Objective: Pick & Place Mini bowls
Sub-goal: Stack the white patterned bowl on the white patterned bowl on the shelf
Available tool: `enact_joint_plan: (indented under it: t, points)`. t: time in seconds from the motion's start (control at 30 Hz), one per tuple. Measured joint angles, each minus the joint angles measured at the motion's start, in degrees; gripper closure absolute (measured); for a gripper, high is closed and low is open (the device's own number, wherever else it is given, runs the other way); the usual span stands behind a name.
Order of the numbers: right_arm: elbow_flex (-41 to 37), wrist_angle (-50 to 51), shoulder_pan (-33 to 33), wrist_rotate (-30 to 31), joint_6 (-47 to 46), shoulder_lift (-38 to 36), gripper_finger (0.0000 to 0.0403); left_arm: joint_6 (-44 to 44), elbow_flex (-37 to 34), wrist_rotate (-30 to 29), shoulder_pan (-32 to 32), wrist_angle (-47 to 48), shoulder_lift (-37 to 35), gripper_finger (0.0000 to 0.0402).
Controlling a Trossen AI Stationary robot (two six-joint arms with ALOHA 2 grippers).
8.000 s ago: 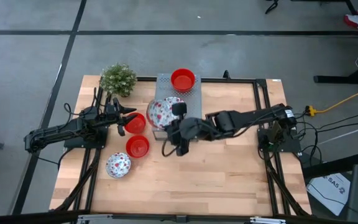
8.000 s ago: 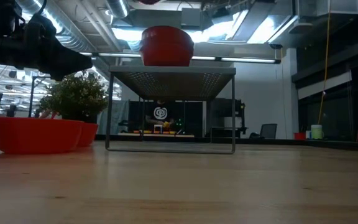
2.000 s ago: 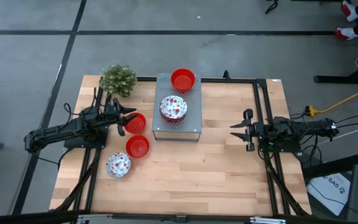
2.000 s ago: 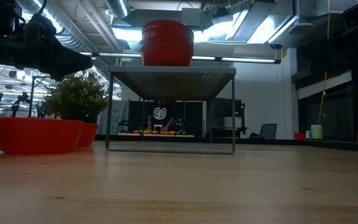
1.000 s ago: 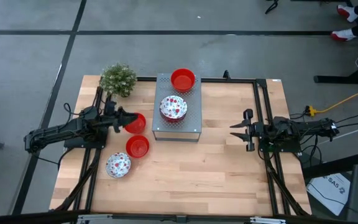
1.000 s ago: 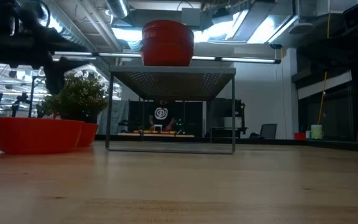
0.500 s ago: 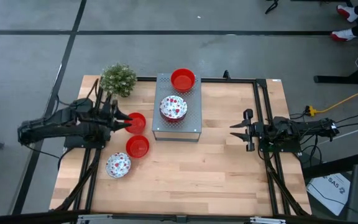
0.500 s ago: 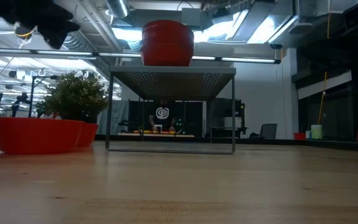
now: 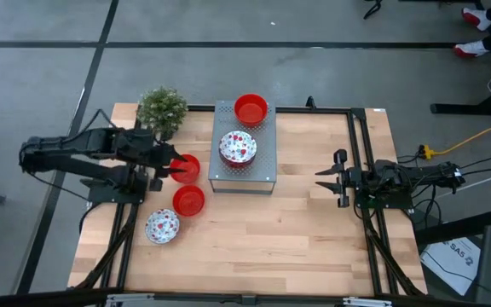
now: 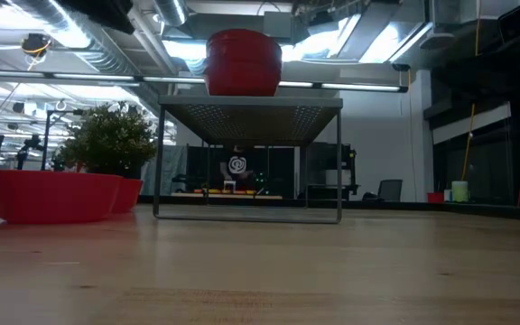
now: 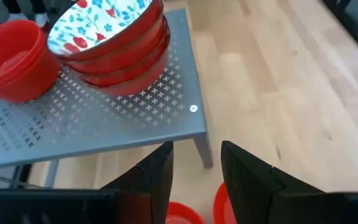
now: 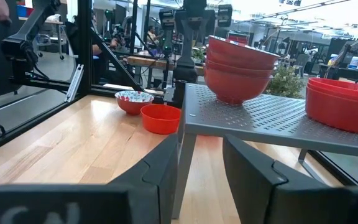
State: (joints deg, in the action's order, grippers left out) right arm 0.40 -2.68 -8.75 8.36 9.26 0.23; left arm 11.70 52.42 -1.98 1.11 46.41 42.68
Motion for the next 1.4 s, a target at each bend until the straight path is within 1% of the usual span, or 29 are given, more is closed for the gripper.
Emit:
enact_joint_plan:
  t: [0.17, 0.33, 0.43, 0.6, 0.73, 0.83, 0.97, 1.17, 1.27, 1.4]
  points:
    - [0.0, 0.02, 0.0, 0.0, 0.0, 0.01, 0.0276, -0.13, 5.95, -4.98, -5.02, 4.18, 7.04, 0.0272]
    - [0.0, 0.02, 0.0, -0.02, 0.0, 0.0, 0.0276, -3.04, 10.26, -9.37, -11.29, 9.31, 12.82, 0.0272]
    - [0.0, 0.01, -0.01, -0.02, 0.0, 0.0, 0.0276, -6.23, 11.21, -11.93, -15.18, 11.24, 14.97, 0.0272]
    - [0.0, 0.0, 0.0, -0.02, 0.0, 0.0, 0.0276, -15.65, 11.39, -11.99, -21.21, 12.61, 18.3, 0.0272]
    - [0.0, 0.01, 0.0, -0.02, 0.0, 0.0, 0.0276, -23.84, 11.4, -9.08, -25.58, 13.62, 22.05, 0.0272]
    - [0.0, 0.02, 0.0, -0.02, 0.0, 0.0, 0.0276, -29.91, 11.41, -5.32, -28.27, 13.68, 25.37, 0.0272]
    - [0.0, 0.02, 0.0, -0.02, 0.0, 0.0, 0.0276, -39.49, 11.41, 0.82, -30.11, 13.78, 29.57, 0.0272]
    - [0.0, 0.01, 0.0, -0.02, 0.0, 0.0, 0.0276, -58.14, 11.41, 10.83, -32.2, 14.02, 34.48, 0.0272]
    - [0.0, 0.01, 0.0, -0.02, 0.0, 0.0, 0.0276, -66.71, 11.41, 14.45, -34.14, 14.87, 36.75, 0.0272]
    - [0.0, 0.01, 0.0, -0.02, 0.0, 0.0, 0.0276, -76.57, 11.41, 17.25, -36.49, 15.54, 39.92, 0.0272]
